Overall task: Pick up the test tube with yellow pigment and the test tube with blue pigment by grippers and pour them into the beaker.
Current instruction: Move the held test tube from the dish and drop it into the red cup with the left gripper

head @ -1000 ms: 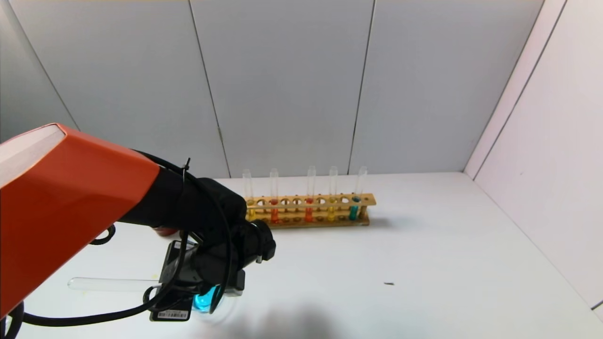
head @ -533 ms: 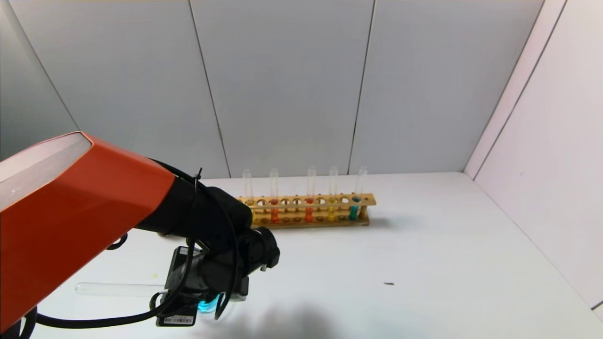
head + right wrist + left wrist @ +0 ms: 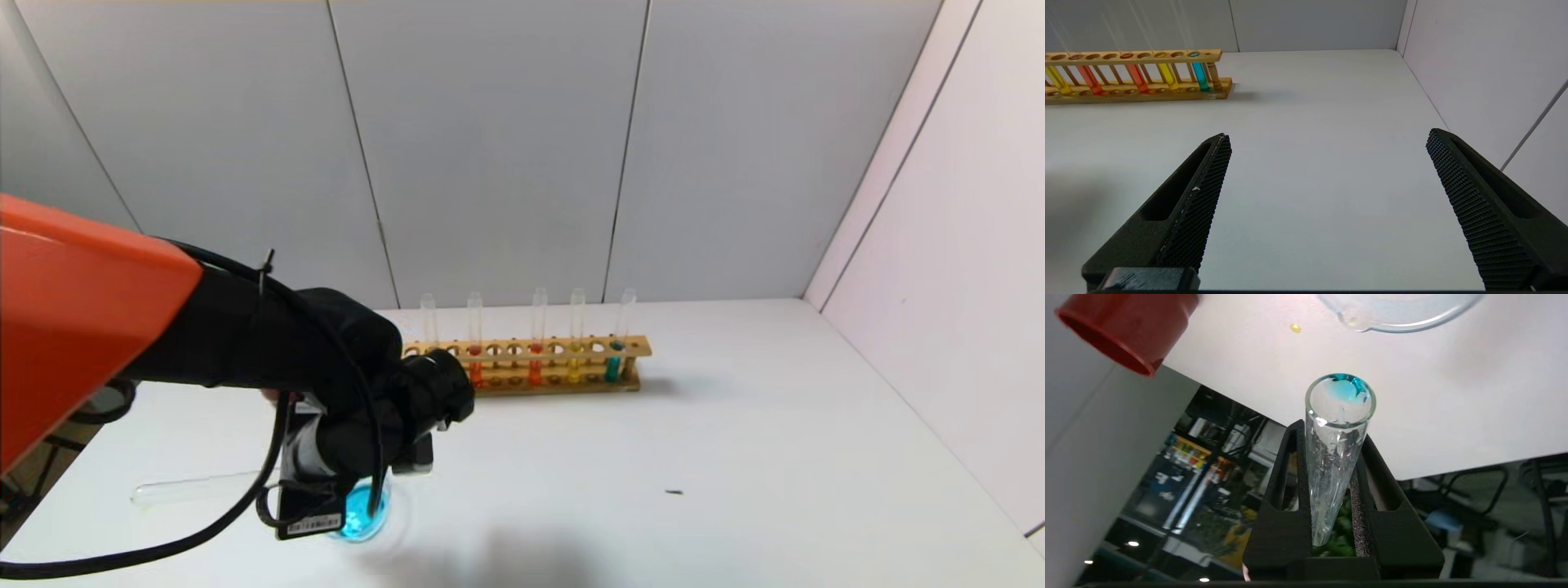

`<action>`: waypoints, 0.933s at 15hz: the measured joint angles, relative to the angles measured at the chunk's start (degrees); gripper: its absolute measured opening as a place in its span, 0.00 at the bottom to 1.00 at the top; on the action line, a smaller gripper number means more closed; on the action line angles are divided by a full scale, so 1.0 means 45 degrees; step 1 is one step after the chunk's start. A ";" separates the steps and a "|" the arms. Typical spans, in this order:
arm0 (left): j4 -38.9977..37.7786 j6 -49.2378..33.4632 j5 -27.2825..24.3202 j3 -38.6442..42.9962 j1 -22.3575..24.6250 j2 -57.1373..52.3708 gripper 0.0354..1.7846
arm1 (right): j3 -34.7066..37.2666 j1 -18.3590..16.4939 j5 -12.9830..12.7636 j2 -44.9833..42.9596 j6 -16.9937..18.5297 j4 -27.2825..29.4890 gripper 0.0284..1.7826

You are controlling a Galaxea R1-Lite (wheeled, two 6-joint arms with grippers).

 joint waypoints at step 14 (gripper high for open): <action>-0.4334 -0.2565 -0.2601 0.0154 0.3774 -0.4337 0.16 | 0.0000 0.0000 0.0000 0.0000 -0.0005 0.0000 0.98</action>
